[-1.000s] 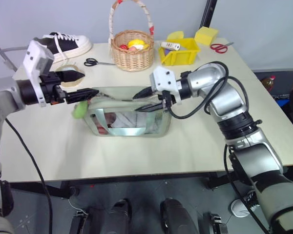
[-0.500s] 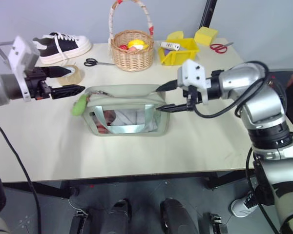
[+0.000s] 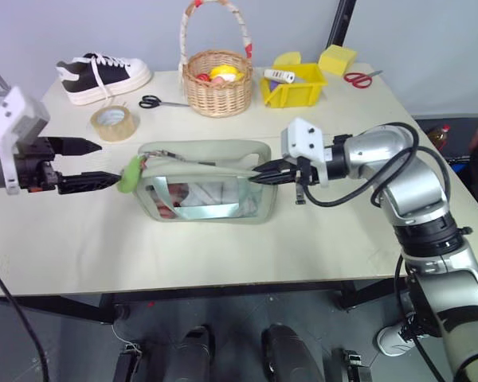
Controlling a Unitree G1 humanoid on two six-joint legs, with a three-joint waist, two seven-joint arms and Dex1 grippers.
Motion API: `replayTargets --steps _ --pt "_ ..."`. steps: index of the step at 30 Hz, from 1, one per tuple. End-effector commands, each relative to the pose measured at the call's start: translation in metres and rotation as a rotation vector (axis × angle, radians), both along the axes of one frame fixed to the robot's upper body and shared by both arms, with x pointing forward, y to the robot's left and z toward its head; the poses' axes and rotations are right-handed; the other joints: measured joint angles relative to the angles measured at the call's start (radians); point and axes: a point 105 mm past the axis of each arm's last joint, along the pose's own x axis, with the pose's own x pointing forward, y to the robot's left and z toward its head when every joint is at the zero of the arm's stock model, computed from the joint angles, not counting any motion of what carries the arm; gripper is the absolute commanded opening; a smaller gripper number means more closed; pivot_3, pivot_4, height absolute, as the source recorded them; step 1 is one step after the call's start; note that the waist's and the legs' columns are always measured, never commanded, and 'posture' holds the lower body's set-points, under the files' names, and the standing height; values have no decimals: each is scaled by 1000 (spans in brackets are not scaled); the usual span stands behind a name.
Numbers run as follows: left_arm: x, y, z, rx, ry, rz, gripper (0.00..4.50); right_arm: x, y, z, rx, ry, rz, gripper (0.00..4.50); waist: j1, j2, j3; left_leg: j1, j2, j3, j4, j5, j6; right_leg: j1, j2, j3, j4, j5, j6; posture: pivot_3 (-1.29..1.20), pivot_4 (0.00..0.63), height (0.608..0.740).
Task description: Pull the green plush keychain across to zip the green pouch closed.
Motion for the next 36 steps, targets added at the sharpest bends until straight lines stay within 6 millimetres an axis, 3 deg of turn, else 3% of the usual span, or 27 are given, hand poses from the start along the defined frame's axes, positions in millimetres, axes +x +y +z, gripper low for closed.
replayTargets --steps 1,4,7,10,16,23,29,36 --pt "-5 -10 0 12 -21 -32 4500 -3 6 9 15 -53 25 29 -2 0 0 0 0 0 0 0 0 0 0 0 0 0 0 0 150 740" --pt "-2 -9 -17 93 -6 -28 4500 -1 6 11 21 -58 16 29 -1 0 0 0 0 1 0 0 0 0 0 0 0 0 0 0 150 740" --pt "5 -7 -20 124 -33 -17 4500 -1 6 11 24 -58 12 29 1 0 0 0 0 0 0 0 0 0 0 0 0 0 0 0 150 740" --pt "8 -6 -15 128 -50 -18 3225 -1 6 11 26 -55 9 0 0 0 0 0 0 0 0 0 0 0 0 0 0 0 -1 0 150 740" --pt "13 -4 -2 119 -82 -18 55 0 6 10 30 -58 0 0 0 0 0 0 0 1 0 0 0 0 1 0 0 0 0 0 150 740" --pt "27 -14 39 116 -204 -60 16 2 8 11 38 -60 -12 0 0 0 0 0 -1 0 1 0 0 0 2 0 0 0 -1 0 150 740" --pt "30 -54 24 144 -183 -234 16 3 10 12 43 -65 -18 0 -1 0 0 0 -1 0 1 0 0 0 2 0 1 0 -1 0 150 740" --pt "21 -73 16 162 -144 -349 16 5 9 13 49 -69 -33 0 -1 0 0 0 -1 0 1 0 0 0 2 0 1 0 -1 0 150 740"
